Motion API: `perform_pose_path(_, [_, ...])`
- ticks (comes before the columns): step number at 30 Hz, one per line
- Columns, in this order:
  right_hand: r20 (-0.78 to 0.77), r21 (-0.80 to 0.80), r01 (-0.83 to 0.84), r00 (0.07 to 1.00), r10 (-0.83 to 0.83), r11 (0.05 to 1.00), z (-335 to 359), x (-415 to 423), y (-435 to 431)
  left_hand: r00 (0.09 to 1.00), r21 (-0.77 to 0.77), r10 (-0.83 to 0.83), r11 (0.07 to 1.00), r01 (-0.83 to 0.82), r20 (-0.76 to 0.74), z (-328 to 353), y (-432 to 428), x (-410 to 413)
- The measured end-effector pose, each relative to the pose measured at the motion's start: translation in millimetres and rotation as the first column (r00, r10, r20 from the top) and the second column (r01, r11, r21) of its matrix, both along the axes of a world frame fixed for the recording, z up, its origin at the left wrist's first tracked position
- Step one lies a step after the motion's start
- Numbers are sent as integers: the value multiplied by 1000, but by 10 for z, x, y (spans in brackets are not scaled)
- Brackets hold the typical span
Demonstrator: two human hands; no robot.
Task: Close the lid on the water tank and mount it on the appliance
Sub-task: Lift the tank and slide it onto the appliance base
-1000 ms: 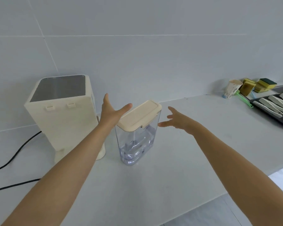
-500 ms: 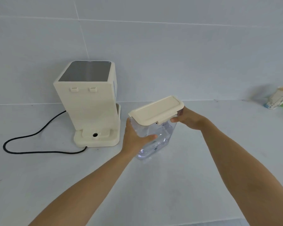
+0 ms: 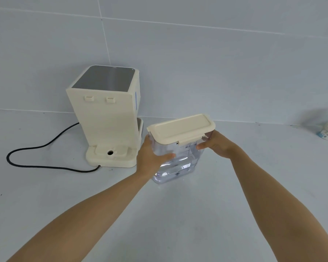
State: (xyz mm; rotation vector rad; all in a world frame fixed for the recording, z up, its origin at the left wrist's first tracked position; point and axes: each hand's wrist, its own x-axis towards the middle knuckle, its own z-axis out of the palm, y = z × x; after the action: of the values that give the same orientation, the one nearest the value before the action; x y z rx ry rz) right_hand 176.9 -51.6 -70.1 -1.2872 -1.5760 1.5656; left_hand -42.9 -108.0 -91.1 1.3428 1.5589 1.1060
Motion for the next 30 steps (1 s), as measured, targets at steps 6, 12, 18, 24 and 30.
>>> perform_pose_path(6, [0, 24, 100, 995, -100, 995, -19, -63, -69, 998, 14, -61, 998, 61, -34, 4, 81, -140])
perform_pose_path(12, [13, 56, 169, 985, -170, 984, 35, -250, -196, 994, 37, -111, 993, 111, -19, 82, 108, -377])
perform_pose_path(18, [73, 155, 198, 975, -211, 968, 272, -539, -208, 988, 46, -150, 987, 151, -28, 345, 173, -758])
perform_pose_path(24, [102, 229, 276, 947, -304, 934, 644, -1031, -111, 983, 100, -174, 979, 179, -60, 812, 293, -1280])
perform_pose_path(30, [80, 260, 317, 934, -347, 912, 984, -1600, -12, 982, 127, -174, 975, 182, -71, 1225, 415, -1832])
